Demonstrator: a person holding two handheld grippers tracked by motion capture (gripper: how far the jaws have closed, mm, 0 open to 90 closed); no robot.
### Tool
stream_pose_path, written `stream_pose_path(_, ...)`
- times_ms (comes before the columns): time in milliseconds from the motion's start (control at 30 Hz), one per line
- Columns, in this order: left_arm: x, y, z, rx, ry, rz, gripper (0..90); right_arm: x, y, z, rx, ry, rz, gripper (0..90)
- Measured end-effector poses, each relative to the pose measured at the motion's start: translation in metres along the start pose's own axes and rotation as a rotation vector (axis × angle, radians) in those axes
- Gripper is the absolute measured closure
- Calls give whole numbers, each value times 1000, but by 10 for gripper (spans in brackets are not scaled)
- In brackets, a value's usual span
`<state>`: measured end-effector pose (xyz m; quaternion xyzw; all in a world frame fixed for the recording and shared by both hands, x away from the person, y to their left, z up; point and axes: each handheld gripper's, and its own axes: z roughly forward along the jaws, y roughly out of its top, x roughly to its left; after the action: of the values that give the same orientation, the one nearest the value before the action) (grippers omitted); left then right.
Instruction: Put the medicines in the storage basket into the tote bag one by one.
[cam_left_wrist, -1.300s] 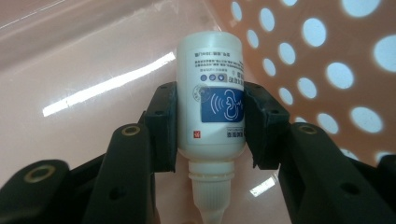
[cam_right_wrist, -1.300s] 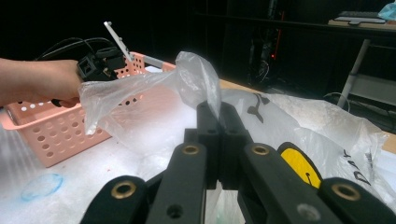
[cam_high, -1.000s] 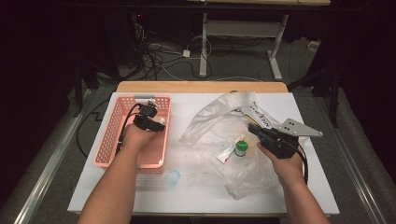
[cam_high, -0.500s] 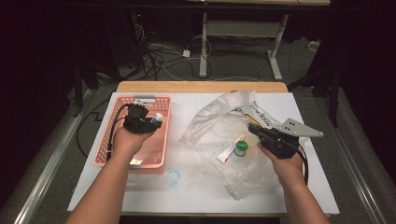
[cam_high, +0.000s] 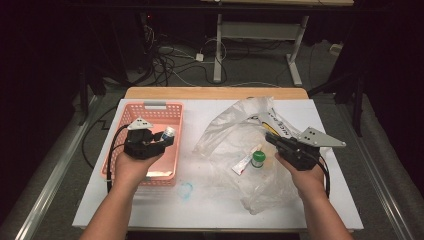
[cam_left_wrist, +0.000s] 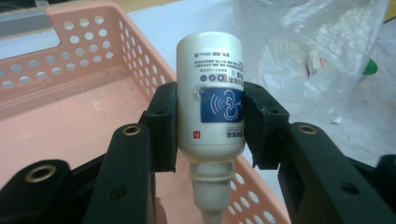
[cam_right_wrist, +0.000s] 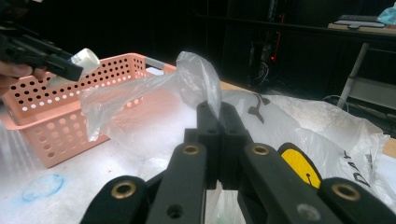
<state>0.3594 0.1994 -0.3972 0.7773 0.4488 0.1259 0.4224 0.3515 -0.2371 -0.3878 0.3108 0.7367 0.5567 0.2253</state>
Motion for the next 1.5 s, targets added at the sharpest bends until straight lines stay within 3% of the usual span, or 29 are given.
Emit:
stream_pose_path(67, -7, -4, -1, -10, 5, 23, 579, 0, 0, 0, 4, 2, -5, 900)
stream_pose_path(200, -16, -12, -3, -52, -17, 21, 579, 2, -1, 2, 11, 3, -11, 900)
stream_pose_path(367, -30, -15, -7, -79, -94, 49, 579, 3, -2, 3, 18, 1, -12, 900)
stream_pose_path(500, -40, -14, -9, -92, -117, 68, 579, 3, -2, 3, 17, 0, -16, 900)
stream_pose_path(800, -54, -21, -1, -72, -160, 99, 579, 2, -2, 1, 14, -2, -7, 900)
stream_pose_path(1233, -88, -18, 10, -51, -211, 177, 579, 3, -1, 1, 12, 1, -12, 900)
stream_pose_path(1500, -109, -13, 30, -23, -229, 212, 578, 3, -1, 2, 8, 1, -14, 900)
